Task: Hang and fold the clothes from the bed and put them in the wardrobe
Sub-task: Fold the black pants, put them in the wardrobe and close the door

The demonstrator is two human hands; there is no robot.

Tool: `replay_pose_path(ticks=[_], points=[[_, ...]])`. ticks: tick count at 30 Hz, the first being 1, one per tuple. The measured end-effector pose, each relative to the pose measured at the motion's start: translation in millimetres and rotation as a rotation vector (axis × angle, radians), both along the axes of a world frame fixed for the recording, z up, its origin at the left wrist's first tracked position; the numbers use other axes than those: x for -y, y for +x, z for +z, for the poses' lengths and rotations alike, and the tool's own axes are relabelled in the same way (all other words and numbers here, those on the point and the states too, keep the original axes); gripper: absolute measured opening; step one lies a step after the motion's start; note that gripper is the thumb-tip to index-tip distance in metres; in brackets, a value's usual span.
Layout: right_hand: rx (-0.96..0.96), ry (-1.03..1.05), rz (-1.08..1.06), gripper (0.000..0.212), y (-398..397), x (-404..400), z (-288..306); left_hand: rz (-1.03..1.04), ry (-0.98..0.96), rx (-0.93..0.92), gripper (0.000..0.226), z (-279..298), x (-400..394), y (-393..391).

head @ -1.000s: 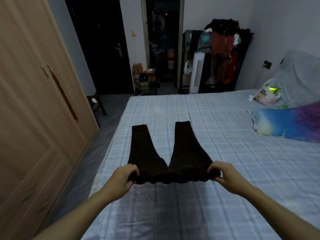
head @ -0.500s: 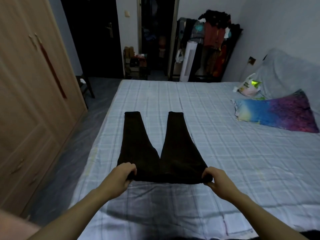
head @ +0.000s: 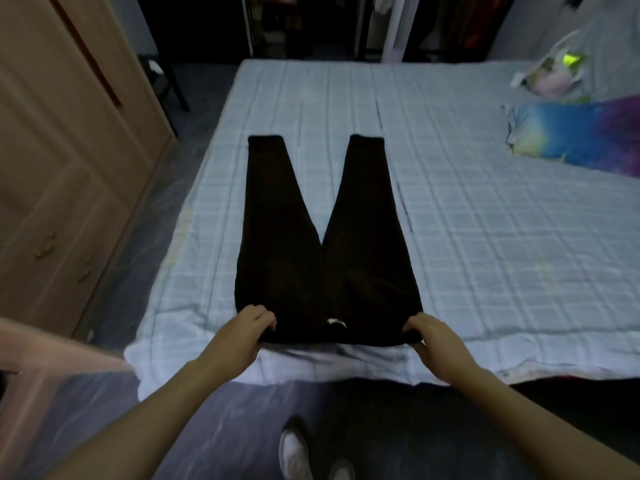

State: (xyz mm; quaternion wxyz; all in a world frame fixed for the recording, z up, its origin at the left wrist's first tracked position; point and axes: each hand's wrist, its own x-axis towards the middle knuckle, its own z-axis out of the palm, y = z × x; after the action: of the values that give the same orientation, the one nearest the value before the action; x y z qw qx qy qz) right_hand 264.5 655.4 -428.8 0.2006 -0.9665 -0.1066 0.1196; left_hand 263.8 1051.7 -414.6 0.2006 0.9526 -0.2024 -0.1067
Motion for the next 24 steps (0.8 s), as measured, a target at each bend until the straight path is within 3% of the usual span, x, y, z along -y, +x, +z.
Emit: replay_pose_path(ticks=[2,4,6,16,24], points=[[-0.131,-0.071,0.044,0.034,-8,1,-16,0.026,0.04,-0.068,0.034,-16,4,-8],[-0.282,-0.113,0.076,0.06,-19,2,-24,0.01,0.251,-0.187,0.041,-26,6,-18],[-0.335,-0.111,0.055,0.07,-27,2,-24,-0.01,0.374,-0.226,0.049,-29,5,-24],[-0.123,0.062,-0.053,0.065,10,-20,49,0.218,0.27,-0.051,0.043,54,-28,-6],[0.034,0.225,-0.068,0.064,40,-56,100,0.183,0.343,0.044,0.042,123,-58,11]])
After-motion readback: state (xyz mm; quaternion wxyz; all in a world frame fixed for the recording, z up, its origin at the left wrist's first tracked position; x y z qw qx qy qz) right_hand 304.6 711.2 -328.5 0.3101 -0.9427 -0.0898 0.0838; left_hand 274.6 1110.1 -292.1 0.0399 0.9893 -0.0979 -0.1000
